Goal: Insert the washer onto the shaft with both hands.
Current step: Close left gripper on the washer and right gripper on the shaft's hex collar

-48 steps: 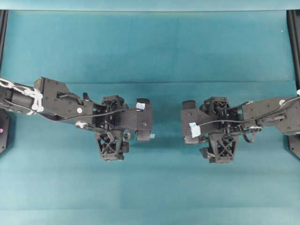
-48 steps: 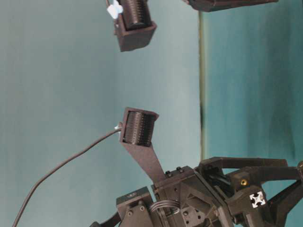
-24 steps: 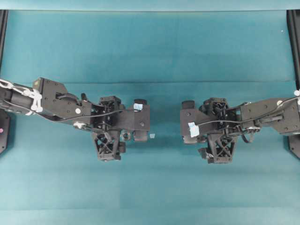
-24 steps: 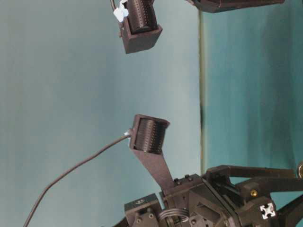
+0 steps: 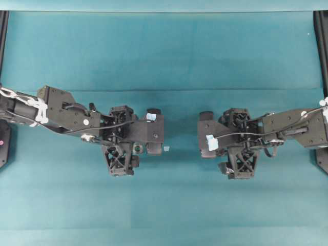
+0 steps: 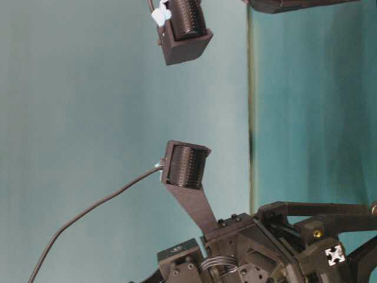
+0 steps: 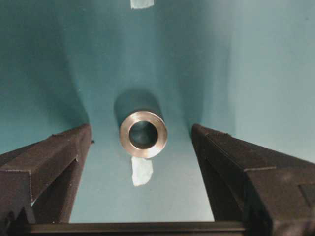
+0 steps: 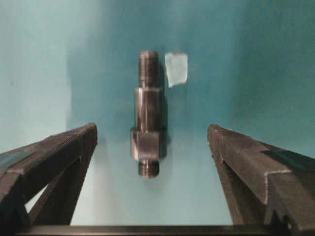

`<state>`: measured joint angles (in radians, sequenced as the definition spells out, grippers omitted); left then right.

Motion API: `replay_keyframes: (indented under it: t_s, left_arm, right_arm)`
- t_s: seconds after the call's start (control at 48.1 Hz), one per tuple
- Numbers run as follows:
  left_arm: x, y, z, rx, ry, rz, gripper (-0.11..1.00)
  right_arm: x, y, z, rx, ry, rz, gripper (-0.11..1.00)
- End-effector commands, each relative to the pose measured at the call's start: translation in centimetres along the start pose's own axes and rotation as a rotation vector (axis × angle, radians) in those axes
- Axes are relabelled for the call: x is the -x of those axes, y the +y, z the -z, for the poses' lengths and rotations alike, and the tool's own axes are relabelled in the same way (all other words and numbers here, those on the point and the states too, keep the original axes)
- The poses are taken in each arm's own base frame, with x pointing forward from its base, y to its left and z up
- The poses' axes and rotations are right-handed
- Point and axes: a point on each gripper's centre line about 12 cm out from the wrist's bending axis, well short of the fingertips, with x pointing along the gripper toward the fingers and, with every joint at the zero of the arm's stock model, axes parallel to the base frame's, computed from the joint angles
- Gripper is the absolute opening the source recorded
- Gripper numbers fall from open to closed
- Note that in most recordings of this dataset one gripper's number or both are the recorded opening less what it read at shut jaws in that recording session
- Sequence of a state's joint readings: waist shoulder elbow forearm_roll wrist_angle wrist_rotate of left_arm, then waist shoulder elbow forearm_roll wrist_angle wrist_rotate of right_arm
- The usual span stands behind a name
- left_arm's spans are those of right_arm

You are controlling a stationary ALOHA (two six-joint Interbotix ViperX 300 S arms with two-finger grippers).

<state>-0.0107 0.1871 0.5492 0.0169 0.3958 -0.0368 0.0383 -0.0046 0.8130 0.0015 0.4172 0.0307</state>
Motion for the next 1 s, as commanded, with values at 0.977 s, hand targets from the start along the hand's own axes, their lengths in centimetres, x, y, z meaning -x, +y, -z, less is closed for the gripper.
replay_keyframes:
  t_s: [0.977]
  left_arm:
    - [-0.1,-0.1,-0.6,-0.004,-0.028,0.000,0.86]
  right_arm:
    - [-0.9,-0.4,0.1,-0.017,-0.005,0.004,0.88]
